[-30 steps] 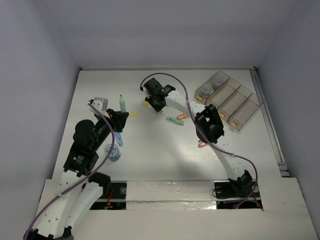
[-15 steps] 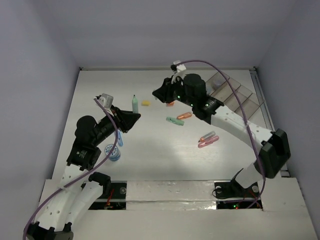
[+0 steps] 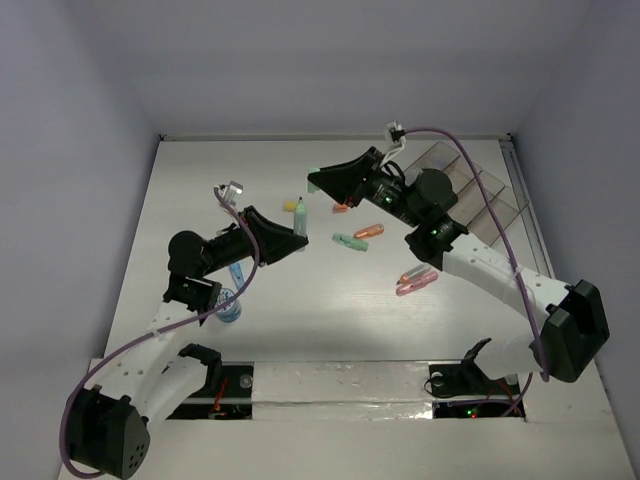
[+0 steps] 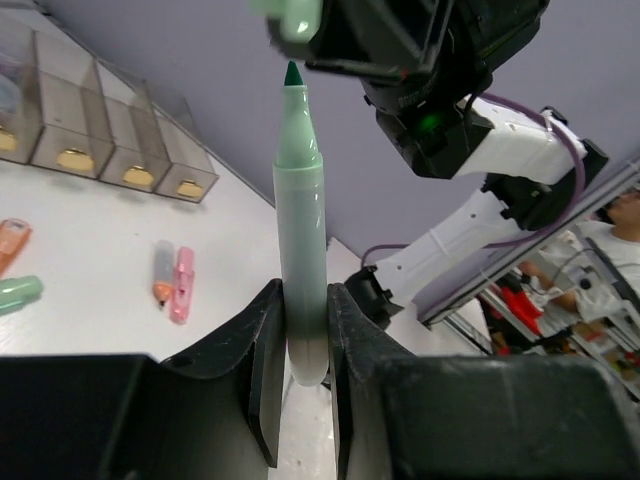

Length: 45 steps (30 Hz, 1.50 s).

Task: Sort the stationery into containers
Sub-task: Close the pen cap on the pen.

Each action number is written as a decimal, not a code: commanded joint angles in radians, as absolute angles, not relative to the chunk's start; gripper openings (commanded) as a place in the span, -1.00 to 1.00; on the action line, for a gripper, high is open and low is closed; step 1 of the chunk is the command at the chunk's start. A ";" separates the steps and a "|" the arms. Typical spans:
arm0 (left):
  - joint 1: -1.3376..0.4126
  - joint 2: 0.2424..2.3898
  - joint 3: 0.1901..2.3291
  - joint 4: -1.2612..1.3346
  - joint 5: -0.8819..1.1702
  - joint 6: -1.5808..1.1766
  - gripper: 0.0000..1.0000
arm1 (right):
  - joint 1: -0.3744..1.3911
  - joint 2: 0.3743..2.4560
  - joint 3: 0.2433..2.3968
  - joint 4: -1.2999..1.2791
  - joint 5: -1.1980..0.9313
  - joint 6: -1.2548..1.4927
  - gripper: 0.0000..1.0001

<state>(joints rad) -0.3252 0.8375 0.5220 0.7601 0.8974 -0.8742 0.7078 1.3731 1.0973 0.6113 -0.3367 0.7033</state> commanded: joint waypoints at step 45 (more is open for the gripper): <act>-0.268 0.920 0.466 1.463 1.080 -1.256 -1.00 | 0.723 1.572 1.111 1.235 -0.565 1.115 -1.00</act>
<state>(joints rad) -0.2798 0.9489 0.4423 1.2678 1.0660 -1.2804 0.7101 1.5719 1.0981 1.1381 -0.5533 1.1019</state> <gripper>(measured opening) 0.146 0.287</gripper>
